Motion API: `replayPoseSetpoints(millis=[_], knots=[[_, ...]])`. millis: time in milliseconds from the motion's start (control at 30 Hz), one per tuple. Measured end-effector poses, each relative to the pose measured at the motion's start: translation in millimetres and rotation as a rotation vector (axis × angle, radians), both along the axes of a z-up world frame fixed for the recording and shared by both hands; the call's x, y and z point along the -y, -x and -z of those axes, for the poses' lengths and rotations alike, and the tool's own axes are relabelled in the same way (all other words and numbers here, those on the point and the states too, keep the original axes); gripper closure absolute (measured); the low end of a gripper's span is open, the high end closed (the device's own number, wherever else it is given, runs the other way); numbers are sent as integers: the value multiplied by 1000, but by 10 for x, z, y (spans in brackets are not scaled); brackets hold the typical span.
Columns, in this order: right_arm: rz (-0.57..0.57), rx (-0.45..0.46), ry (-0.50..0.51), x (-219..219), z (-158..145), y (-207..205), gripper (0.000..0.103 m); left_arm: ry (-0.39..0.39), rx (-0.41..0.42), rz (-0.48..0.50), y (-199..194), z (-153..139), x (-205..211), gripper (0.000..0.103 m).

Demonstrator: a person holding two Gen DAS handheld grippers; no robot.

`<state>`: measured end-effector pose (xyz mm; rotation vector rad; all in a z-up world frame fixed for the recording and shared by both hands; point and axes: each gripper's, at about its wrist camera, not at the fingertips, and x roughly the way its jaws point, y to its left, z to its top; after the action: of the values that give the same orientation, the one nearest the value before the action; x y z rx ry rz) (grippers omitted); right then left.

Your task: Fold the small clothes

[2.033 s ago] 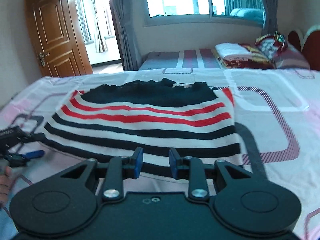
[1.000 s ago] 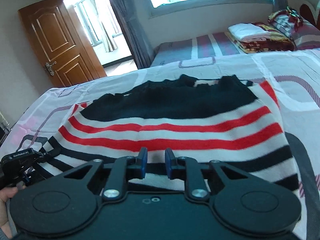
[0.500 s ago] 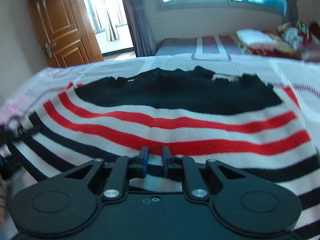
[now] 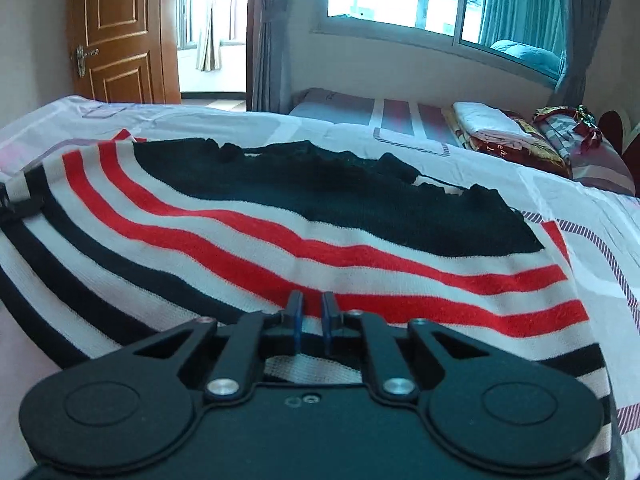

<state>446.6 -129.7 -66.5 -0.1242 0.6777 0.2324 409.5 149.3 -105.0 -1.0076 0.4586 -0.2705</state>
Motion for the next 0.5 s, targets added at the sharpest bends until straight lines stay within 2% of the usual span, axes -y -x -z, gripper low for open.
replayPoseSetpoints(millis=[100,167,200,267,300,367,433,467,500], knots=[[25,-17,-84,100,-1,-25,92,-57,68,130,-215,-409,408,85],[47,-48,-172,211,-11,-62,92,-99,64,217,-379,-580,738,85],[59,-74,-239,301,-20,-87,93,-133,52,259,-467,-639,933,85],[133,-146,-482,725,-38,-134,97,-199,19,337,-612,-654,1283,85],[209,-147,-607,1010,-37,-96,88,-244,-16,387,-697,-607,1490,85],[313,-131,-778,1571,-56,35,71,-319,-82,457,-817,-441,1859,85],[342,-132,-880,1983,-97,146,58,-361,-146,520,-898,-226,2162,85],[356,-120,-913,2153,-138,209,47,-374,-167,538,-910,-127,2284,85],[363,-106,-936,2270,-179,256,38,-408,-141,542,-882,-98,2380,85]])
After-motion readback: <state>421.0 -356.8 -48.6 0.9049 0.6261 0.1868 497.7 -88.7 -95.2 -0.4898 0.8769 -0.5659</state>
